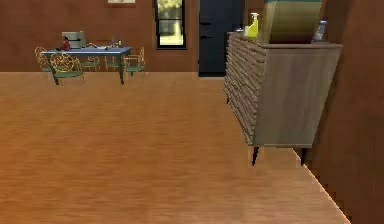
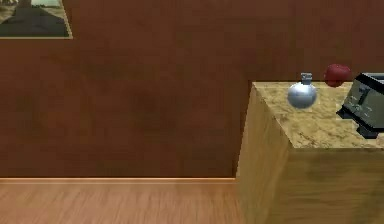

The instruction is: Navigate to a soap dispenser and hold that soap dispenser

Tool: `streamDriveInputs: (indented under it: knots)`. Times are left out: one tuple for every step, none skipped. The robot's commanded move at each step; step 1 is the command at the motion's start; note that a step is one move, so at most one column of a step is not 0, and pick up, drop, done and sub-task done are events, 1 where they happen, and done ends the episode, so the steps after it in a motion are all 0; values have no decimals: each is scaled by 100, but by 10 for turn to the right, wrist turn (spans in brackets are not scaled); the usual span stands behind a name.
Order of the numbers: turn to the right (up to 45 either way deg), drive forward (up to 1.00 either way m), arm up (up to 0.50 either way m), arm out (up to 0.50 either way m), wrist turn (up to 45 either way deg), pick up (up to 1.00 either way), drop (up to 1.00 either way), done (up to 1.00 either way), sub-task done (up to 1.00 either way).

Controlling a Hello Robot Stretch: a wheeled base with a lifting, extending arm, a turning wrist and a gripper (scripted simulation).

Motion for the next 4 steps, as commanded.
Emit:
streamDriveInputs:
  knots:
    - [450,0,0,0,0,0,0,0,0]
    - [450,0,0,0,0,0,0,0,0]
    - [390,0,0,0,0,0,0,0,0]
    - [0,10,0,0,0,0,0,0,0]
